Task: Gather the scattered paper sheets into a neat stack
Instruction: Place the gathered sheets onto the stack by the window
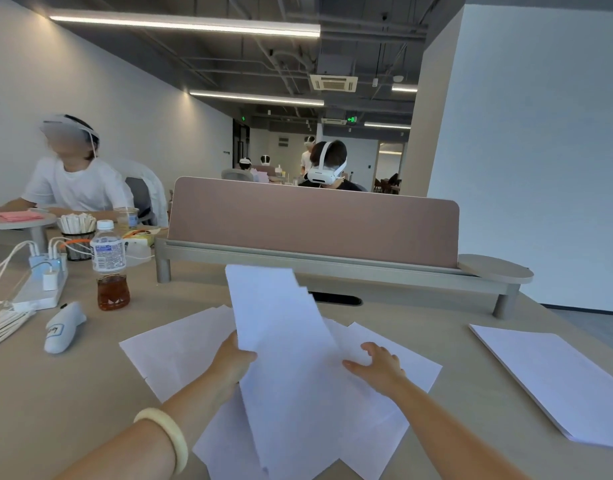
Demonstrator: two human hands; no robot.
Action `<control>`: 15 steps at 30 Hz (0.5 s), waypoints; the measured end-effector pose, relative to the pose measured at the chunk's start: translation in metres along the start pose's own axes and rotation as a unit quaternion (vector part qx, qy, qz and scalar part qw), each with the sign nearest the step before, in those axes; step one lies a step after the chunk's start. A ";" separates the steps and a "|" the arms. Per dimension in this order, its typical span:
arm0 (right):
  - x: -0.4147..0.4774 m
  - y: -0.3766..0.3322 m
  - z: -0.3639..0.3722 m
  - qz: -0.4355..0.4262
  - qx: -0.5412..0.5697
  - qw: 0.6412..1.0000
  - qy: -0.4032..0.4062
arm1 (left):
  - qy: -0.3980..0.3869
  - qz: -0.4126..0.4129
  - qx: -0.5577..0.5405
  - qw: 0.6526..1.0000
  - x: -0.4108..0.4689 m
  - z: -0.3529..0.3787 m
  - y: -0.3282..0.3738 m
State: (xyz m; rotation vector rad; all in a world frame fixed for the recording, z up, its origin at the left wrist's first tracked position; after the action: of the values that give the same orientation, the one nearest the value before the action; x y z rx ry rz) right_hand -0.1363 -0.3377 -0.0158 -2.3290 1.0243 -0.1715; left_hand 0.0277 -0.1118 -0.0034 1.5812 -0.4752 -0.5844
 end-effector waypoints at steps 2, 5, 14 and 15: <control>-0.001 -0.003 -0.010 -0.014 0.099 0.995 0.012 | -0.001 0.056 0.025 0.998 -0.002 -0.013 0.024; -0.005 -0.028 -0.032 -0.056 0.266 0.962 0.016 | -0.003 0.118 0.036 0.992 -0.010 -0.028 0.059; -0.038 -0.116 -0.094 -0.208 0.452 0.867 0.021 | -0.002 0.215 0.038 0.976 -0.025 -0.023 0.124; -0.039 -0.113 -0.087 -0.202 0.449 0.870 0.024 | -0.009 0.213 0.032 0.976 -0.026 -0.020 0.118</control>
State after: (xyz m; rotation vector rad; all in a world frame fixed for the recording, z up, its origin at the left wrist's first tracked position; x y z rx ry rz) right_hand -0.1206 -0.2897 0.1228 -1.6186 0.3124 -0.7078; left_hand 0.0241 -0.0909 0.1177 1.4748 -0.8273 -0.2556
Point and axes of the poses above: each hand's wrist, its own x-axis towards the middle knuckle, its own z-axis out of the palm, y = z × x, the point moved 9 cm from there along x, towards the middle knuckle, and after that the axes turned 2 degrees about -y, right-handed, at the moved point
